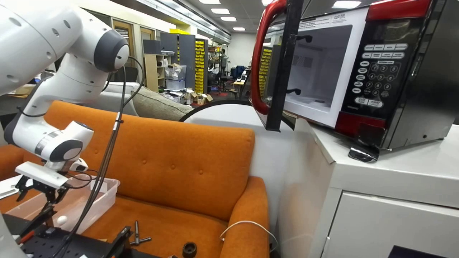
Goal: Place the white object in the transparent container
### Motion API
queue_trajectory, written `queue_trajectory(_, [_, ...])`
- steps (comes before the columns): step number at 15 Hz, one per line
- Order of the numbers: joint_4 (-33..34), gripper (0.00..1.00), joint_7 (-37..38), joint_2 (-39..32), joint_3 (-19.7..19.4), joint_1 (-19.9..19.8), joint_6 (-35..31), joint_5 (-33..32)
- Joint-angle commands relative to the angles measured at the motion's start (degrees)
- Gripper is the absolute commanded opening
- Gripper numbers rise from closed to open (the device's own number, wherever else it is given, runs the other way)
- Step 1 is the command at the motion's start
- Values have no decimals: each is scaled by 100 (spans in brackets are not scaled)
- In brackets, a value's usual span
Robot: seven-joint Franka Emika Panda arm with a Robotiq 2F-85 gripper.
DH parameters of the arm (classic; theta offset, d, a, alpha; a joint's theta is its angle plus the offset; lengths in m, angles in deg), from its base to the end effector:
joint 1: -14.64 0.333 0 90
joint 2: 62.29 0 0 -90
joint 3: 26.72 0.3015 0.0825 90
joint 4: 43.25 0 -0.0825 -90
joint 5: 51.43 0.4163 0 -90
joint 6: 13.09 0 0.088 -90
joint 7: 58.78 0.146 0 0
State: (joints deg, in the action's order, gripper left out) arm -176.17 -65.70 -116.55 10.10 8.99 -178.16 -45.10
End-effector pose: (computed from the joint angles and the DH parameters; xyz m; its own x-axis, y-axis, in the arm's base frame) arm 0.3148 0.3233 -0.0557 0.8707 0.4343 -0.2309 0.2702 -0.8145 -0.5134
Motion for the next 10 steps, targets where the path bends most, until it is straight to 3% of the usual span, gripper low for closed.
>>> queue_trajectory(1, [12, 100, -48, 135, -163, 172, -133, -18])
queue_trajectory(5, [-340, 100, 156, 203, -348, 93, -893, 106])
queue_trajectory(10, [-1368, 100, 693, 277, -415, -405, -2906, -69])
